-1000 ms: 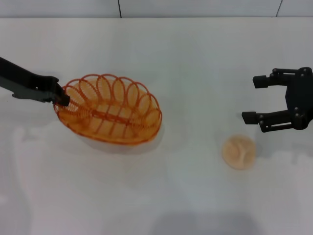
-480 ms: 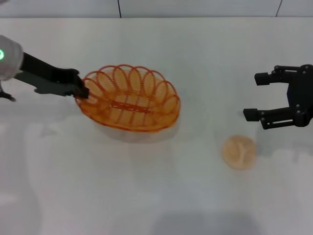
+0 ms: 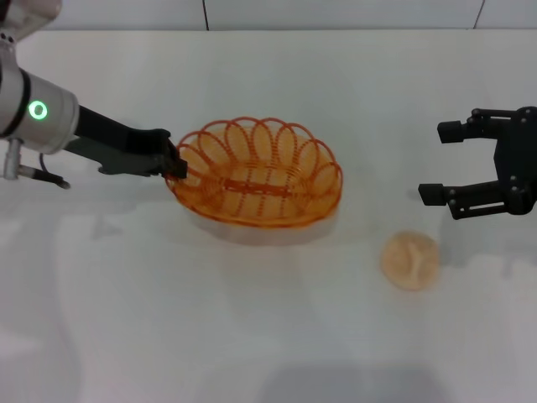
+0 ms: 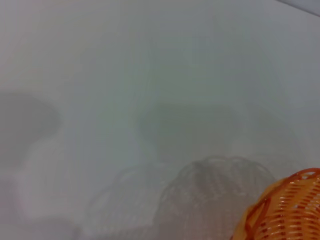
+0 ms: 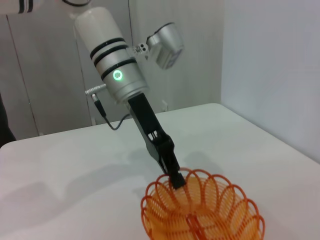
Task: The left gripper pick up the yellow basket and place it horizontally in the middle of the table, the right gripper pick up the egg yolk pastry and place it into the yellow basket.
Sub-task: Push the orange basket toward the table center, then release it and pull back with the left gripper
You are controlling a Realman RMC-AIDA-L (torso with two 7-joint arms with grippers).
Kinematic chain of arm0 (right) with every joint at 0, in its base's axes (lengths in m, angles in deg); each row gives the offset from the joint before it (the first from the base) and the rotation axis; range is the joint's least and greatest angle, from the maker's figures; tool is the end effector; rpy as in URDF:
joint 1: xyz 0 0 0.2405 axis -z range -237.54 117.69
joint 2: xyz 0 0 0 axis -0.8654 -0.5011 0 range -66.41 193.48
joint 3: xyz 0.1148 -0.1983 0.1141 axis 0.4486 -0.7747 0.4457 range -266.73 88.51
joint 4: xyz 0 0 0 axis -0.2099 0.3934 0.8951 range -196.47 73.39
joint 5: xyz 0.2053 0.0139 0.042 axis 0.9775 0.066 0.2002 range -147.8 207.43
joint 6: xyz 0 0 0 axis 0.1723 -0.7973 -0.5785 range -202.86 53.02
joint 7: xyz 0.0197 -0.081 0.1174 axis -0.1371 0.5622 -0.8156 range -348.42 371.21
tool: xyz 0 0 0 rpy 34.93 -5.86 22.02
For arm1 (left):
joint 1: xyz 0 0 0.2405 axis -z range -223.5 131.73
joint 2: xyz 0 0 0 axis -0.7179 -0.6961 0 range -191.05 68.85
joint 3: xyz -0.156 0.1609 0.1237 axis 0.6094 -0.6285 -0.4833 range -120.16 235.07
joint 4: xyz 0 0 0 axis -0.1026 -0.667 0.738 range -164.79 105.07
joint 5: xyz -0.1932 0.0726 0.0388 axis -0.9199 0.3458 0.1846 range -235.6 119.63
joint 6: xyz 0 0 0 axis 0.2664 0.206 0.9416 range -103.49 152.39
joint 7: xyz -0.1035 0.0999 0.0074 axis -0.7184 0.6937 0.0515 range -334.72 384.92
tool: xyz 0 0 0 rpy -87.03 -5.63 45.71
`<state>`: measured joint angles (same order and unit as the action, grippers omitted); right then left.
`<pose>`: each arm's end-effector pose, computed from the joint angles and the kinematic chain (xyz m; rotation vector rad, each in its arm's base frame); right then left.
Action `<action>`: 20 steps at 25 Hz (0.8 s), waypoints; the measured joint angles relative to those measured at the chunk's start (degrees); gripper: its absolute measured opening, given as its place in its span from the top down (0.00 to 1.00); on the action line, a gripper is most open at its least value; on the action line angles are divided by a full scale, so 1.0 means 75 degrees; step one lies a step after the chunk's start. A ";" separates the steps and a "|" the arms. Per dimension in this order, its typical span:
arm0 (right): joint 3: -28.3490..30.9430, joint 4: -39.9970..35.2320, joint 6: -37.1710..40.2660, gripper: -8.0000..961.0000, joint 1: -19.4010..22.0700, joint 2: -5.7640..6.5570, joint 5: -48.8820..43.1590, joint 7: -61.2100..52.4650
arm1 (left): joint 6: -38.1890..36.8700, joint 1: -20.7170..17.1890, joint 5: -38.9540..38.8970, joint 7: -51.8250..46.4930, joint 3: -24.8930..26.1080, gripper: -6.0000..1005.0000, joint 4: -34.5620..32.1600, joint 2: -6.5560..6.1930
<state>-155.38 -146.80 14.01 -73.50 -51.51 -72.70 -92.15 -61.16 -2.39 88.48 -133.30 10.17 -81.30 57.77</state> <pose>0.1918 0.3016 0.0714 -2.7716 0.3009 0.4450 -0.2259 0.3879 0.0125 -2.2051 -1.8375 -0.0083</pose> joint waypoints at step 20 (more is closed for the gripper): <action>0.0116 0.0016 0.0224 0.10 -0.0074 0.0011 0.0078 0.0036 | 0.0612 0.0166 -0.0224 -0.0080 -0.0106 0.92 0.0909 0.0016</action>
<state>-154.51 -146.68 15.69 -74.05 -51.43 -72.12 -91.88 -56.57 -1.15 86.80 -133.90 9.38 -74.49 57.89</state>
